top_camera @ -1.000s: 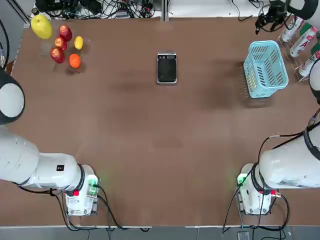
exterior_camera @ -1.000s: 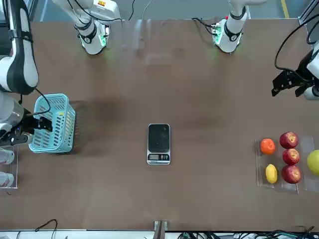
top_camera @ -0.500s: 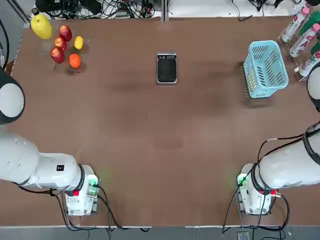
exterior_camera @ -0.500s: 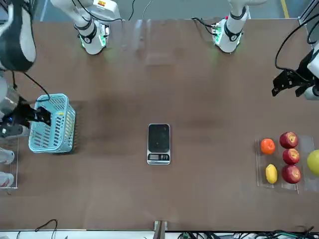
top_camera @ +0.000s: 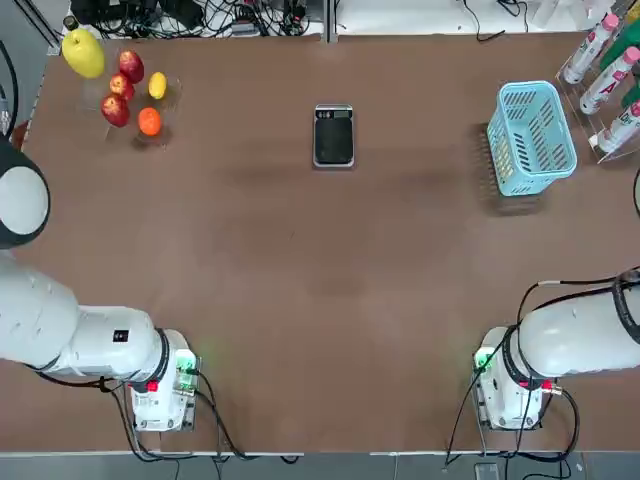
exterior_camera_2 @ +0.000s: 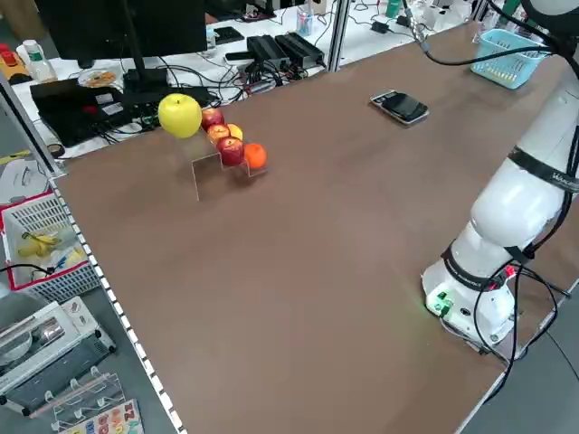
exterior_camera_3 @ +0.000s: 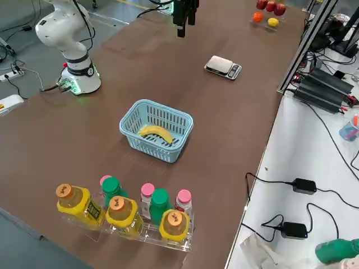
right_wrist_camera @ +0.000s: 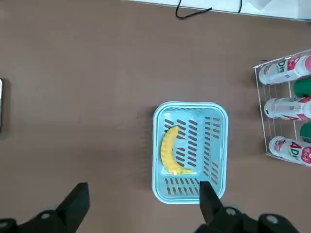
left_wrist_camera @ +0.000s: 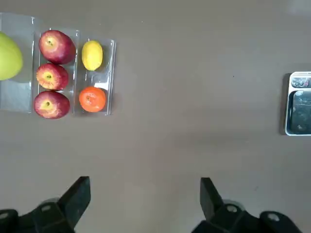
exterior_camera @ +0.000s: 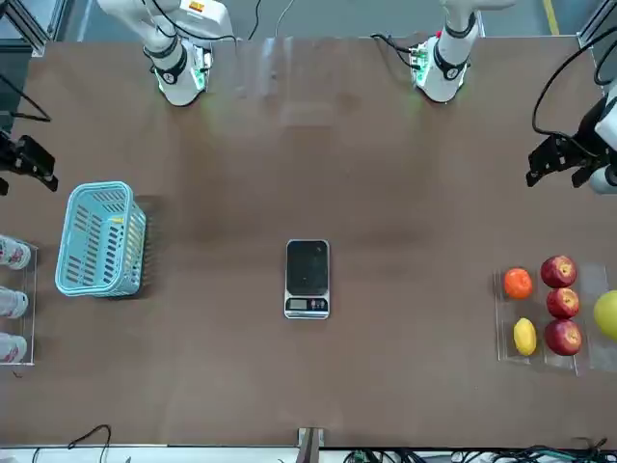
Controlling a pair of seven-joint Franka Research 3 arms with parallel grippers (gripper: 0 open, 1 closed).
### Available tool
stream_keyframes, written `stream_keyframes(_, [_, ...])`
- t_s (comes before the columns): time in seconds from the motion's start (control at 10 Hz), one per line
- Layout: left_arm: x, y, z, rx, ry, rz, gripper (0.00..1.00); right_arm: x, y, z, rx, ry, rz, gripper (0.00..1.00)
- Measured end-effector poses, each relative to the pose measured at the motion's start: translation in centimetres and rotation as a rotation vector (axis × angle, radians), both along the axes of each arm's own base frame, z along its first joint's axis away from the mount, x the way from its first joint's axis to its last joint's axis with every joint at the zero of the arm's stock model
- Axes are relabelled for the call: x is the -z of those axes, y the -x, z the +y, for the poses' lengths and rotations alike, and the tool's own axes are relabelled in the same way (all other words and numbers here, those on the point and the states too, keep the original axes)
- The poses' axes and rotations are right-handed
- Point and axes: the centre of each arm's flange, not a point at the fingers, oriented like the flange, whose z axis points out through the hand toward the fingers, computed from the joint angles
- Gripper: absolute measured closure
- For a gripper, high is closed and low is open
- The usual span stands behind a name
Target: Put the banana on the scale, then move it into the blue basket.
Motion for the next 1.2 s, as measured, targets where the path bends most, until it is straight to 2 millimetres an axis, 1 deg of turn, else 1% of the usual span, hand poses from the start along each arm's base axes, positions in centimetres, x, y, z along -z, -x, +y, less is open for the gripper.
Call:
stream_keyframes(0.1, [0.0,0.0,0.0,0.000,0.000,0.000,0.00,0.4,0.3,-0.2,0.003,-0.001,0.011,0.00])
stream_keyframes(0.3, [0.0,0.0,0.0,-0.001,0.000,0.000,0.00,2.7,0.0,-0.1,0.000,-0.003,0.017,0.00])
stream_keyframes(0.4, [0.0,0.0,0.0,-0.001,0.000,0.000,0.00,3.2,-0.1,0.0,-0.002,-0.009,0.011,0.00])
stream_keyframes(0.8, [0.0,0.0,0.0,-0.001,0.000,0.000,0.00,2.5,0.6,0.4,-0.005,-0.042,0.011,0.00])
stream_keyframes(1.2, [0.0,0.0,0.0,-0.001,0.000,0.000,0.00,2.5,0.7,0.5,-0.007,-0.044,0.020,0.00])
